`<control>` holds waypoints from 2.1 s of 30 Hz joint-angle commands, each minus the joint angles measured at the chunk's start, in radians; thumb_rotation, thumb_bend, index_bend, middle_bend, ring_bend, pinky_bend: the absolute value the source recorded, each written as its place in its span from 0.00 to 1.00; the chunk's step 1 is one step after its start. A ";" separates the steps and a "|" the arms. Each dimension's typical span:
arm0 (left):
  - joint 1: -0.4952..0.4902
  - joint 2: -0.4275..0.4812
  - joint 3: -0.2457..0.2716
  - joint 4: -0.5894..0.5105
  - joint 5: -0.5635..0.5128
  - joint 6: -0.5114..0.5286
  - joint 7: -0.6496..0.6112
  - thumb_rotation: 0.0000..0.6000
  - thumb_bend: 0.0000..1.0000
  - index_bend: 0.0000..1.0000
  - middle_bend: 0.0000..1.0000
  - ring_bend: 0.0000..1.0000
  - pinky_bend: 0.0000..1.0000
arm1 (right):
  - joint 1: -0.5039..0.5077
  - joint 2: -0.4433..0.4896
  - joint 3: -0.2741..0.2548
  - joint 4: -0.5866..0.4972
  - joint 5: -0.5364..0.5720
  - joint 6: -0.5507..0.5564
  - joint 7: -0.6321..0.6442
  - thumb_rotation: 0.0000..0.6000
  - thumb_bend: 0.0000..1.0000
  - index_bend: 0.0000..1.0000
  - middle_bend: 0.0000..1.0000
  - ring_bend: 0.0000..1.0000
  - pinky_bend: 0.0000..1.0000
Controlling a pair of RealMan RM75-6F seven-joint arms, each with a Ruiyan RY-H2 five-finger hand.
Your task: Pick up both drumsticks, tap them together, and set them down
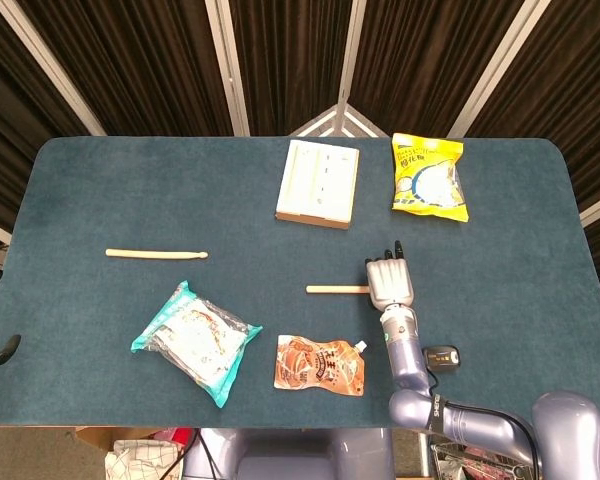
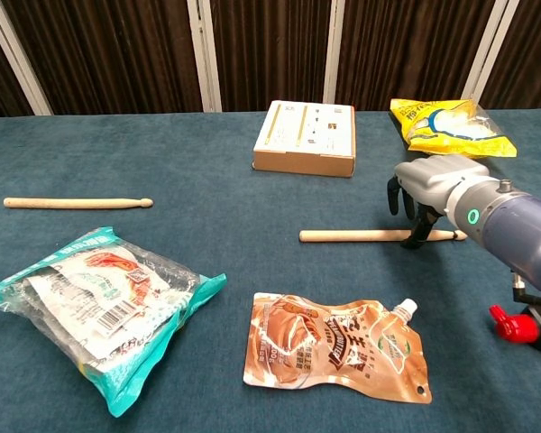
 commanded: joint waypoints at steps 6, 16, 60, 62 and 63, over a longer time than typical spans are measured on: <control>-0.005 -0.003 0.000 0.002 -0.004 -0.006 0.005 1.00 0.34 0.03 0.00 0.00 0.00 | 0.008 -0.013 -0.016 0.022 0.000 -0.004 0.006 1.00 0.28 0.49 0.45 0.22 0.00; -0.011 -0.005 0.001 0.004 -0.011 -0.014 0.011 1.00 0.34 0.03 0.00 0.00 0.00 | 0.025 -0.030 -0.028 0.044 -0.020 -0.007 0.011 1.00 0.34 0.55 0.50 0.25 0.00; -0.017 -0.004 0.007 0.003 -0.014 -0.016 0.008 1.00 0.34 0.04 0.00 0.00 0.00 | 0.042 -0.067 -0.050 0.102 -0.048 -0.015 0.014 1.00 0.37 0.65 0.60 0.31 0.00; -0.017 -0.004 0.006 0.003 -0.014 -0.015 0.007 1.00 0.34 0.04 0.00 0.00 0.00 | 0.043 -0.066 -0.051 0.102 -0.049 -0.017 0.013 1.00 0.38 0.66 0.61 0.32 0.00; -0.017 -0.004 0.006 0.003 -0.014 -0.015 0.008 1.00 0.34 0.04 0.00 0.00 0.00 | 0.043 -0.066 -0.052 0.102 -0.053 -0.017 0.014 1.00 0.38 0.67 0.61 0.32 0.00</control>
